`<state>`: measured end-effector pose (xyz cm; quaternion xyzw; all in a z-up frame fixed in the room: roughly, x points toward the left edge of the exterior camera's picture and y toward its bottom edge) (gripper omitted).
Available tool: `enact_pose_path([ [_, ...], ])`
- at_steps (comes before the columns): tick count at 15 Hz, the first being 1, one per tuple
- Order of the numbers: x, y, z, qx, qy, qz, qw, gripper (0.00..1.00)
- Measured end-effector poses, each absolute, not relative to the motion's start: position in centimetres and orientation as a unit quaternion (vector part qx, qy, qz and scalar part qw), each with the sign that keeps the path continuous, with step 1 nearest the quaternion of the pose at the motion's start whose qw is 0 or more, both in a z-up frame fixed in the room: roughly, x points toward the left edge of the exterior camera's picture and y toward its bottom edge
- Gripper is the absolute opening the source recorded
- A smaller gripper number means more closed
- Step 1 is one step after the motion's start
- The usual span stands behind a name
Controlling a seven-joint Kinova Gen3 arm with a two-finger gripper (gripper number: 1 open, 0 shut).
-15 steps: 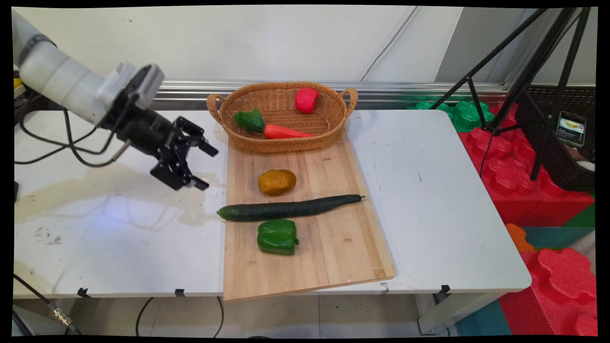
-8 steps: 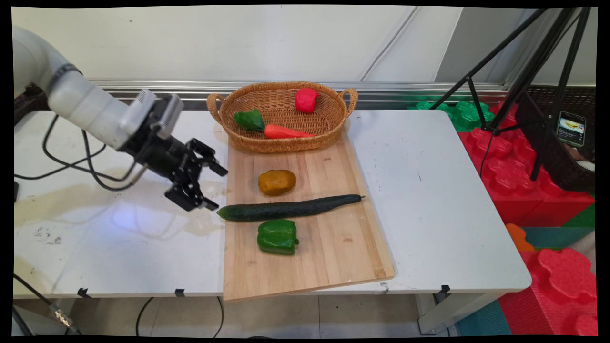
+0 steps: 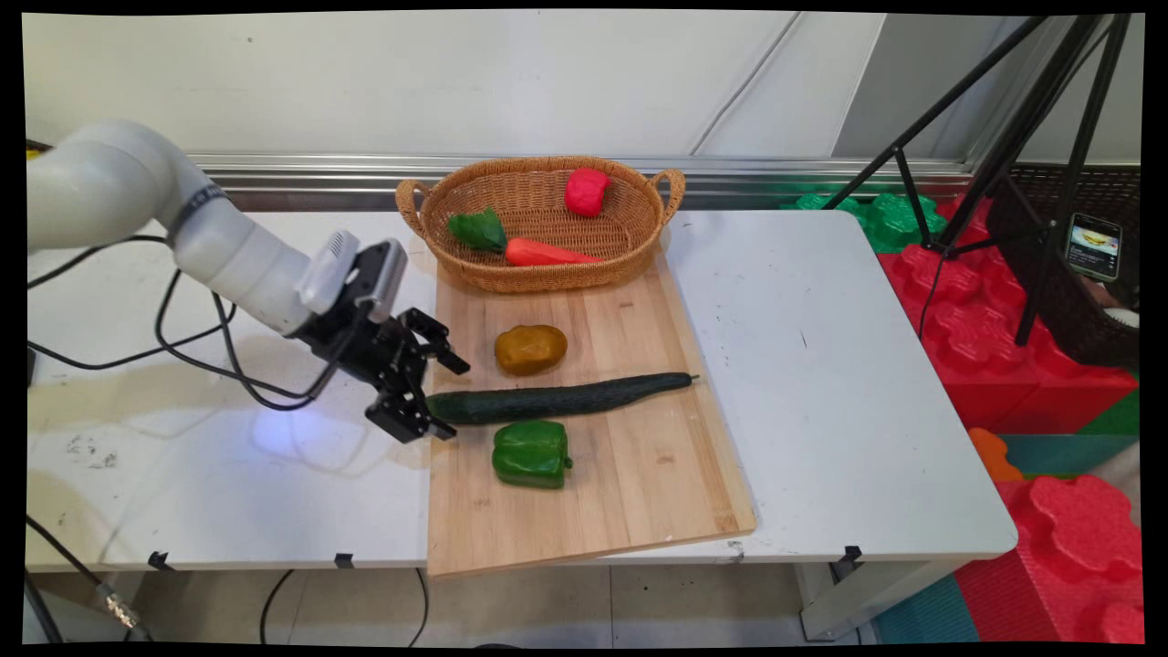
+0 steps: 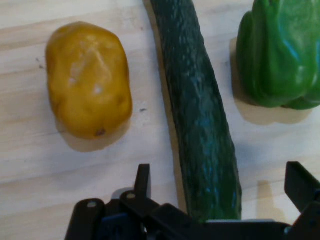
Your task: Pick up the cucumber from the cutting board, then place the picked object in the vegetable basket
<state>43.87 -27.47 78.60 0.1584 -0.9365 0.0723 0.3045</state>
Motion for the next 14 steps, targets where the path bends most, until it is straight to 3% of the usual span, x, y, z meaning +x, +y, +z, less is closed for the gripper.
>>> enact_pose_path([
  [7,41.9,-28.3,76.3,0.168,-0.935,0.073,0.304,1.00],
  [8,41.7,-28.4,76.3,0.169,-0.934,0.073,0.306,0.00],
  [14,41.6,-28.6,76.4,0.179,-0.929,0.073,0.315,0.00],
])
